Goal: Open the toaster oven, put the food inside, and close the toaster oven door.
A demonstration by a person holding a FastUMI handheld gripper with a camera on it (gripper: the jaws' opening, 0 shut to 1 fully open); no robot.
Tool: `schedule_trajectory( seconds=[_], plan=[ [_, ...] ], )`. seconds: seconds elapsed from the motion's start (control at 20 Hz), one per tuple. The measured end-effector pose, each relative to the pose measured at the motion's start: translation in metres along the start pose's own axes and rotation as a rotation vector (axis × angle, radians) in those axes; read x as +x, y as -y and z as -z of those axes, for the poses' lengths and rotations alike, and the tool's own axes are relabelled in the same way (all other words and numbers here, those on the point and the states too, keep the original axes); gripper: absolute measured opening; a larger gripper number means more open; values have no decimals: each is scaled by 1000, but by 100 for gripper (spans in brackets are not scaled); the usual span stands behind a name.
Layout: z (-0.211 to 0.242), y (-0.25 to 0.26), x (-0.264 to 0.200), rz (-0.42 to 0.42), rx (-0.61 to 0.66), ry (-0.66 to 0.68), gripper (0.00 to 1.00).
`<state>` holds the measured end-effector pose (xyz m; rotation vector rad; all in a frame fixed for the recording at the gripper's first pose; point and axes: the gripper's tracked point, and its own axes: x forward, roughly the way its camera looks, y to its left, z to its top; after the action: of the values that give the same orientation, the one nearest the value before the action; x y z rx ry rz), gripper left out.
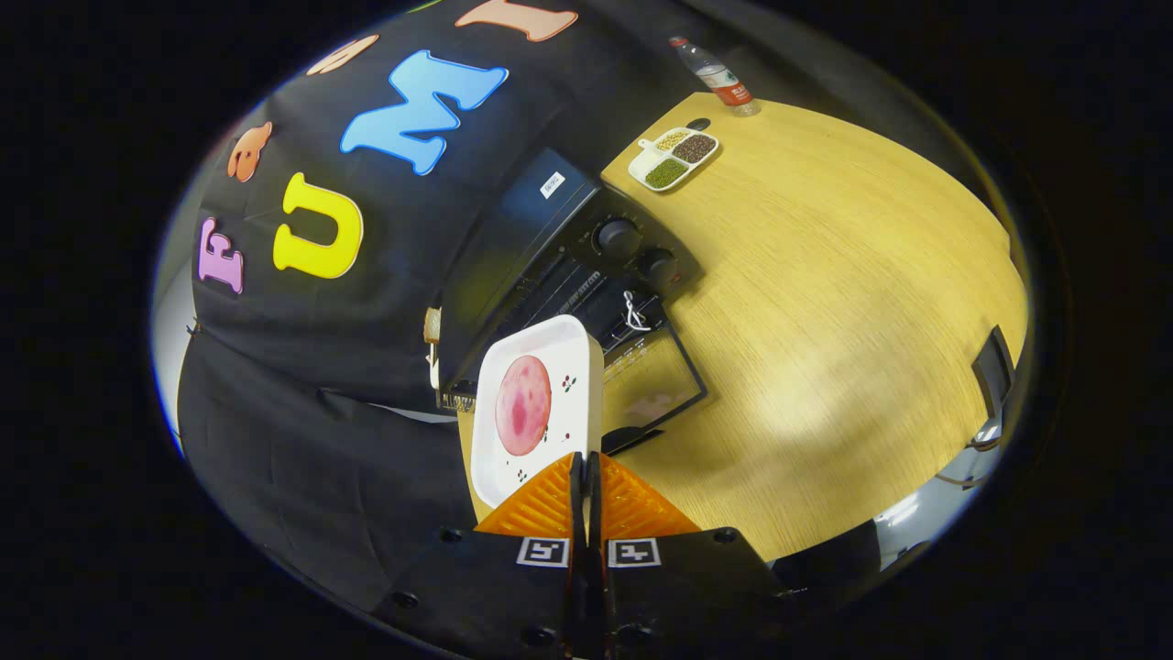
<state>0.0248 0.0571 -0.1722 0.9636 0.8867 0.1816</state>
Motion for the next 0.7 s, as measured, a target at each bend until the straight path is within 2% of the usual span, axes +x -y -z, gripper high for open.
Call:
schedule_trajectory(
  seconds=[0.3, 0.7],
  plan=[
    [0, -6, 60, 9, 73, -59, 2],
    [-18, -16, 117, 8, 166, -31, 2]
  ],
)
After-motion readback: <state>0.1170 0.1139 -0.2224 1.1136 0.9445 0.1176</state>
